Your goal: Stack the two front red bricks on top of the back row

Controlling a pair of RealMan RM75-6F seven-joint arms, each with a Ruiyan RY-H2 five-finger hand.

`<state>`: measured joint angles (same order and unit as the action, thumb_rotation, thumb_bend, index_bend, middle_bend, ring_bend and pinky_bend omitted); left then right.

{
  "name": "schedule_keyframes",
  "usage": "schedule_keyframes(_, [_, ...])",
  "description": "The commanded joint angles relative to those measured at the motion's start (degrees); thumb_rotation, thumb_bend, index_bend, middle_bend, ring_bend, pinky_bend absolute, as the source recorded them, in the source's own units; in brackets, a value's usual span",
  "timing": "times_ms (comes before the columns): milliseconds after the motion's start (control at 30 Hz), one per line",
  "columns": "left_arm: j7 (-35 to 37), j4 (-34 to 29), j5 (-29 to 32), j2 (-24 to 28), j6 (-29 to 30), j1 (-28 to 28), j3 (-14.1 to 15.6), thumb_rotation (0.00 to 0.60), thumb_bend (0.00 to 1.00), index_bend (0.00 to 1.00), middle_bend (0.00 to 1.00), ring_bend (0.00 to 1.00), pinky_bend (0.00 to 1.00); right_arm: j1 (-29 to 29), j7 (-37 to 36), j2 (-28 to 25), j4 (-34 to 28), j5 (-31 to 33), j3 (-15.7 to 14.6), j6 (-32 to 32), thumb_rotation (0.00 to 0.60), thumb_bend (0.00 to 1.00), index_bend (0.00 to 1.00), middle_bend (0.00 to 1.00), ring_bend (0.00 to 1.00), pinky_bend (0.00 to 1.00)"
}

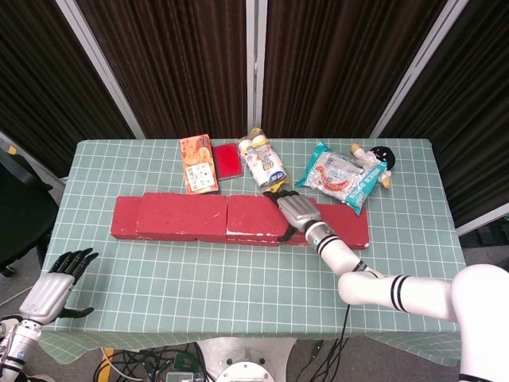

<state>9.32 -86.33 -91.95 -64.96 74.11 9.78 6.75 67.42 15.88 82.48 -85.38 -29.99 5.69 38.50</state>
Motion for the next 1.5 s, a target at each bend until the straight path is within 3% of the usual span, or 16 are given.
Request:
schedule_keyframes(33, [0.1,0.0,0.0,0.0,0.0,0.0,0.0,0.6,0.04,0.03,0.0,0.0,0.0,0.1,0.2,0.1,0.0,0.2,0.0,0.1,0.6,0.1,0.0,0.08,0.02,0.05])
schedule_keyframes(267, [0.2,0.0,-0.1,0.2,0.1,0.0,0.0,0.6,0.04,0.03,0.0,0.0,0.0,-0.2,0.1,0.3,-0.1,0.1,0.1,0.1,0.6,0.06,0.0,0.0,0.0,0.0])
schedule_keyframes(633, [0.2,-0.1,-0.3,0.3,0.2,0.0,0.1,0.6,0.04,0.03,0.0,0.0,0.0,-0.7,-0.4,-0.3,-0.7,-0.5,0.3,-0.3,0.6,0.02,0.0,0.0,0.0,0.0])
schedule_keyframes(1500, [0.4,0.0,-0.3,0.4,-0.1,0.0,0.3,0.6,0.04,0.03,0.0,0.0,0.0,-0.4,1.1,-0.7,-2.4,0.6,-0.6,0.5,0.6,0.06,0.0,0.0,0.0,0.0])
